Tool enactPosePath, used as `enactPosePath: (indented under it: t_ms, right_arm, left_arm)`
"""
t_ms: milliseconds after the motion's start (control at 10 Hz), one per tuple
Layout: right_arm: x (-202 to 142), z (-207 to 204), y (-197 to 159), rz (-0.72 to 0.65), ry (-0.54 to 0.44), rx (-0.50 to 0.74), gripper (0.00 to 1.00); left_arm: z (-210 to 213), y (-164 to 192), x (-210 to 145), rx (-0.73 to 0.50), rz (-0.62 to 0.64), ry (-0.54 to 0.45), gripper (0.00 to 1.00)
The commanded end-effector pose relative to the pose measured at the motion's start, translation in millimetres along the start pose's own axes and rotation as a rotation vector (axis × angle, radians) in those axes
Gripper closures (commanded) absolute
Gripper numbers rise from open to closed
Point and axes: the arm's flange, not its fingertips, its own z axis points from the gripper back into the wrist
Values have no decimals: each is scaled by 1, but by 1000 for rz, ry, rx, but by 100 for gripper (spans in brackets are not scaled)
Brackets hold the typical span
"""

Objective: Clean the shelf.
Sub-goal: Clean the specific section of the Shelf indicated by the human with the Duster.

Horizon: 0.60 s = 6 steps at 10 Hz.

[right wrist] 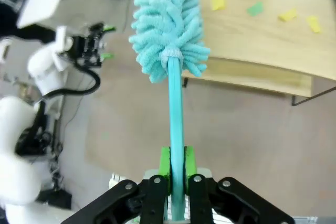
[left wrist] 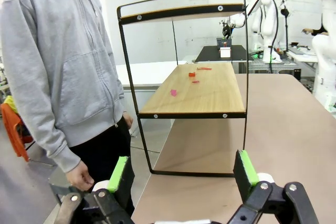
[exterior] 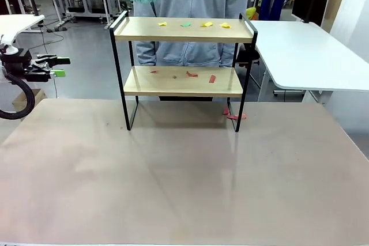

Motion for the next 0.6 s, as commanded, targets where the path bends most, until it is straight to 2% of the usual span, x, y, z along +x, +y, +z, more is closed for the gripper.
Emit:
enactPosePath:
  t_ms: [0, 300, 500]
  right_arm:
    - [23, -16, 53, -81, -35, -55, 87]
    - [24, -52, 78, -78, -38, -123, 87]
    - [22, -69, 84, -92, -77, -183, 87]
  left_arm:
    - [0, 0, 3, -2, -4, 2, 0]
    - [0, 0, 3, -2, -4, 2, 0]
    - [0, 0, 3, -2, -4, 2, 0]
